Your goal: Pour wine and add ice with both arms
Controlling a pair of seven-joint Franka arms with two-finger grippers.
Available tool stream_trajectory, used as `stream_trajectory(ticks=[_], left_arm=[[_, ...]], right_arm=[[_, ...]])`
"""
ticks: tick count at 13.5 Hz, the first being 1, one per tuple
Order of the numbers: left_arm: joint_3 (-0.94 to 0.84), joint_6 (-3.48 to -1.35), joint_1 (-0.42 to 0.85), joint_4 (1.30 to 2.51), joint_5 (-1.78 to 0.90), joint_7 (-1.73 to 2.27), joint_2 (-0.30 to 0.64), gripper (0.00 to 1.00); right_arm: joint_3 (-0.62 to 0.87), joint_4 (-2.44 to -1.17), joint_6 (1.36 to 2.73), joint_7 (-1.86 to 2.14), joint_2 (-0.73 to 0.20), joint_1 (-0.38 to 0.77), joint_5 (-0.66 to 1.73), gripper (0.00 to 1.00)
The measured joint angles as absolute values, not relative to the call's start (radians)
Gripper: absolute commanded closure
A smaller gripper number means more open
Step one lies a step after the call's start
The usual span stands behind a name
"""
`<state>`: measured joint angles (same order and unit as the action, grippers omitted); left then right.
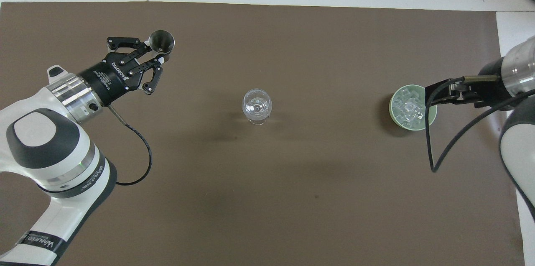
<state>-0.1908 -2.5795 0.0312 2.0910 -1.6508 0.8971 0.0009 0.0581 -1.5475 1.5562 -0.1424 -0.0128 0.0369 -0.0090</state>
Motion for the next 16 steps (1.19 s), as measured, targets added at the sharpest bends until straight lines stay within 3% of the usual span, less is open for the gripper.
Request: stream_trajectory(ticks=[5, 11, 16], left_arm=[[-0.191, -2.489, -0.031, 2.156, -1.632, 1.026, -0.038, 1.0], [-0.188, -2.139, -0.24, 2.18, -1.33, 1.103, -0.051, 1.0], [-0.188, -1.962, -0.359, 2.204, -1.237, 1.104, -0.033, 1.0]], right_arm=[[0.057, -1.548, 1.556, -0.142, -0.013, 0.036, -0.009, 0.0], [0.057, -1.549, 1.556, -0.142, -0.013, 0.036, -0.009, 0.0], [0.053, -1.549, 1.556, -0.142, -0.013, 0.031, -0.009, 0.0]])
